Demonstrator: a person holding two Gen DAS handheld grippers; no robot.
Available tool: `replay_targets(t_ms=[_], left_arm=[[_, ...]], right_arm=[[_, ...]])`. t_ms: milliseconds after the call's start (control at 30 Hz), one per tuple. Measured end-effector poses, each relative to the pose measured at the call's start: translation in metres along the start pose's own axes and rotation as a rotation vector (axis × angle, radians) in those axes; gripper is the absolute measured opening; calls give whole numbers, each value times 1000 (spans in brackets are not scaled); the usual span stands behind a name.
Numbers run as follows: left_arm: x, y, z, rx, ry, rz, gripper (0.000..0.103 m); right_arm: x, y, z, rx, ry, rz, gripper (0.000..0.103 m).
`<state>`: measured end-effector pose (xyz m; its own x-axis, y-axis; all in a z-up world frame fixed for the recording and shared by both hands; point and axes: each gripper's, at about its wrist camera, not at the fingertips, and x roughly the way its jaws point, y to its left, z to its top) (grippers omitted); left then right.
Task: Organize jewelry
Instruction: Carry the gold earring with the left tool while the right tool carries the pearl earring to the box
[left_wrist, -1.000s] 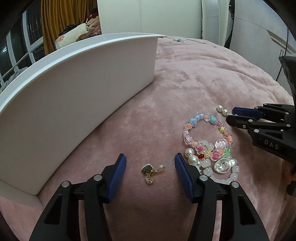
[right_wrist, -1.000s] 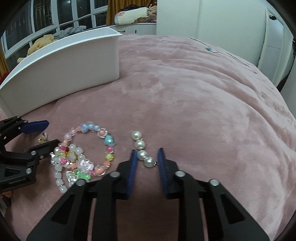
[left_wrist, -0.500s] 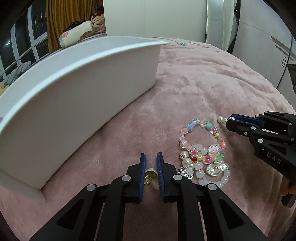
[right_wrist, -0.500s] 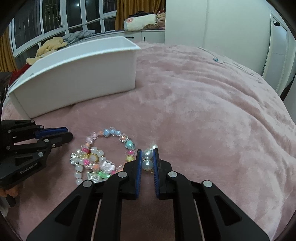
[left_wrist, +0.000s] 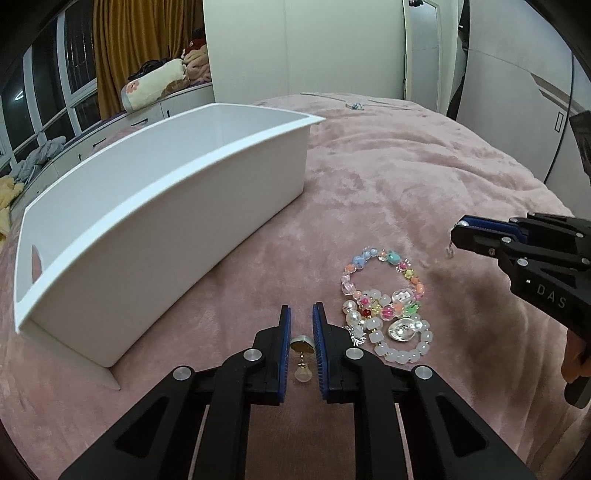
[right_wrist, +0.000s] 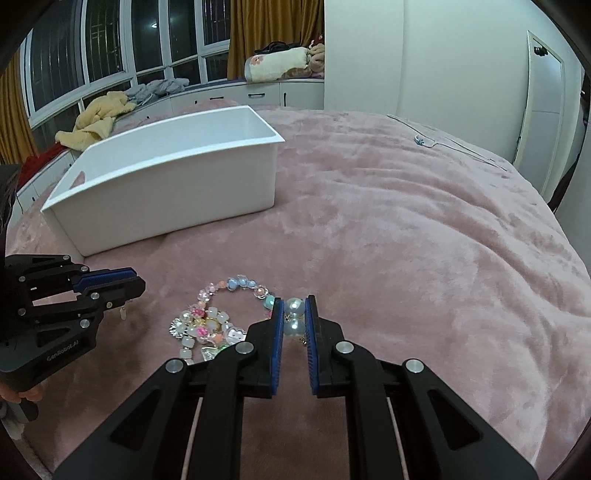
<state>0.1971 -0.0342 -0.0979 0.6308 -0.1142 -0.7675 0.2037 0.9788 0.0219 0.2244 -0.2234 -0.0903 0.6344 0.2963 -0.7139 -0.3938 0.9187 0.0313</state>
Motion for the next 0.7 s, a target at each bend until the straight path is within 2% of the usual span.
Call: replay_targets(t_ms=[367,700], left_arm=[[-34,15,1,-29,-39,-16,17],[-91,45,12,-57,-127,-24,17]], right_arm=[[-28,-4,6,65,-38,42,12],[-69,4,28,55,-112,43,12]])
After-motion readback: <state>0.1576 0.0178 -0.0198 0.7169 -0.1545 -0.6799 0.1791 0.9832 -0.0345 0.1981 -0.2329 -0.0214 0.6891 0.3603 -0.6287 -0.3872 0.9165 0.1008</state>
